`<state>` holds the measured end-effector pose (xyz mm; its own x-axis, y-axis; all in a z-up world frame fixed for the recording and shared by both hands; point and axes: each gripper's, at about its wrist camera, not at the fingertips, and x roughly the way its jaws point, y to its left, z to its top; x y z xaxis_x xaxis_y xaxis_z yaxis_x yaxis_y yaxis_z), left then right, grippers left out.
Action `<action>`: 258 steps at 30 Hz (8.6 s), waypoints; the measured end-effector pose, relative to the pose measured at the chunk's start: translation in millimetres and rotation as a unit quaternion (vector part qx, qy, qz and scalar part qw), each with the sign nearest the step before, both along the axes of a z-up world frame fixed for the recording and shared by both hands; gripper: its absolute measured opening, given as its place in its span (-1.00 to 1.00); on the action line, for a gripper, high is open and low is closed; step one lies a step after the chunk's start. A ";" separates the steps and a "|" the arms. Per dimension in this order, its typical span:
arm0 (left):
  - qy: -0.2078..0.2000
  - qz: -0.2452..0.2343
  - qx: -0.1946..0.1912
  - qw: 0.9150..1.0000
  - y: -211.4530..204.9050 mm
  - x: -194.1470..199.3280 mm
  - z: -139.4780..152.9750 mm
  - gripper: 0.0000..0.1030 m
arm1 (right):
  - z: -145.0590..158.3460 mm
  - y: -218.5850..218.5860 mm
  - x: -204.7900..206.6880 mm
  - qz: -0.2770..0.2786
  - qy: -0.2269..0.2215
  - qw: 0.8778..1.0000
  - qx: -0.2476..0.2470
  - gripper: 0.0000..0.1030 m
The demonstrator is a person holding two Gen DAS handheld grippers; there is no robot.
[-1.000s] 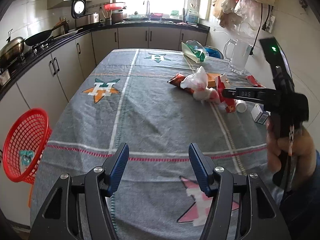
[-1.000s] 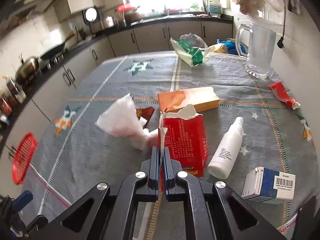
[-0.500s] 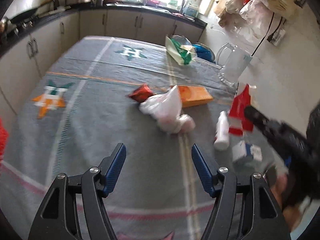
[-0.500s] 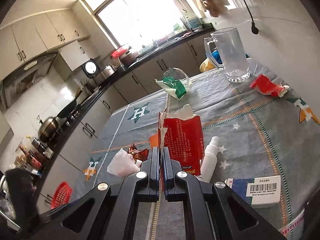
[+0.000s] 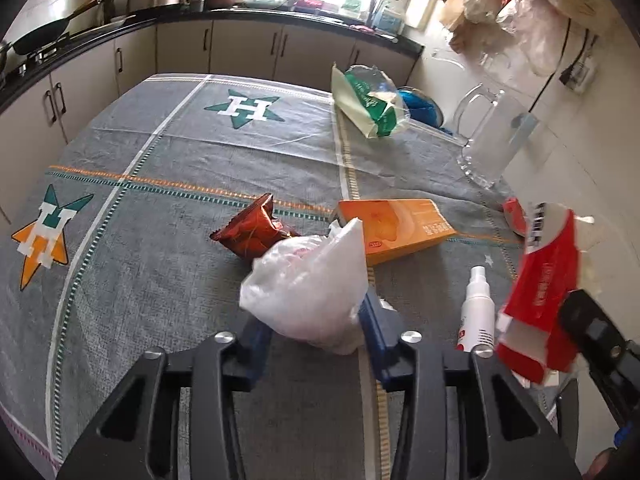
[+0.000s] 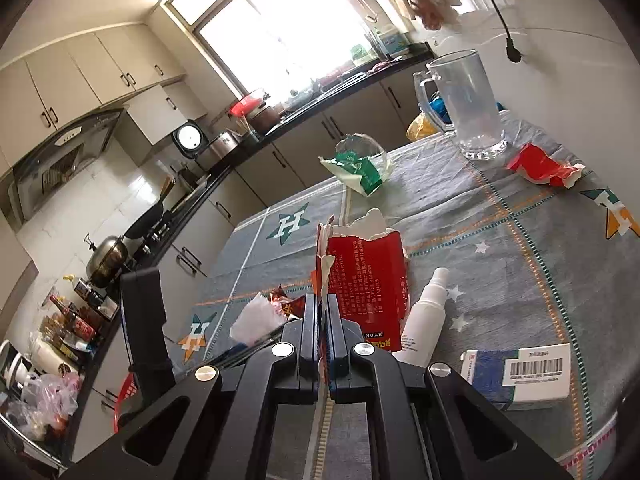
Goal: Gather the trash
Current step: 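Grasp the red paper box with the right tool while the left tool grasps the white plastic bag, then carry the red box and white bag with both tools over the red basket, then open both tools to drop the box and bag into the basket, then swing both open tools back toward the table, then grasp the blue-white medicine box with the right tool while the left tool grasps the white spray bottle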
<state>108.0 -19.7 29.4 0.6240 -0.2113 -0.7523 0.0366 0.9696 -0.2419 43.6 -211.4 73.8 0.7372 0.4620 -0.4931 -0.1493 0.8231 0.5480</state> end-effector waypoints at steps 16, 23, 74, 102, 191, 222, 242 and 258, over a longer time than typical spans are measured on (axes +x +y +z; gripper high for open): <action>-0.086 0.025 0.006 0.996 75.1 -60.5 18.9 -0.50 | -24.7 68.4 3.0 0.096 0.015 0.992 -0.086 -0.92; -0.096 0.035 -0.006 0.995 82.6 -64.4 21.9 -0.50 | -29.7 75.5 3.6 0.115 0.015 0.990 -0.083 -0.92; -0.125 0.053 0.046 0.990 77.0 -77.4 27.4 -0.50 | -25.1 87.4 -6.6 0.141 -0.004 0.986 -0.087 -0.92; -0.170 0.187 0.016 0.967 239.0 -206.3 78.3 -0.49 | 9.2 221.0 -55.4 0.274 -0.006 0.960 -0.051 -0.92; -0.079 -0.040 0.075 0.993 34.5 -190.9 48.3 0.14 | -12.0 -98.9 -17.0 -0.062 0.078 0.995 -0.005 0.01; -0.019 -0.113 0.076 0.990 -54.0 -111.9 58.9 0.34 | -49.7 -64.2 -24.0 0.028 0.087 0.988 -0.122 -0.20; 0.029 -0.140 0.146 0.979 -143.5 -9.2 -13.6 -0.40 | -37.2 -128.5 -37.7 -0.076 0.051 0.996 -0.003 -0.19; -0.022 -0.060 0.094 0.994 -7.8 -89.8 8.9 -0.43 | -31.6 -81.2 -41.3 -0.002 0.011 0.997 -0.072 -0.19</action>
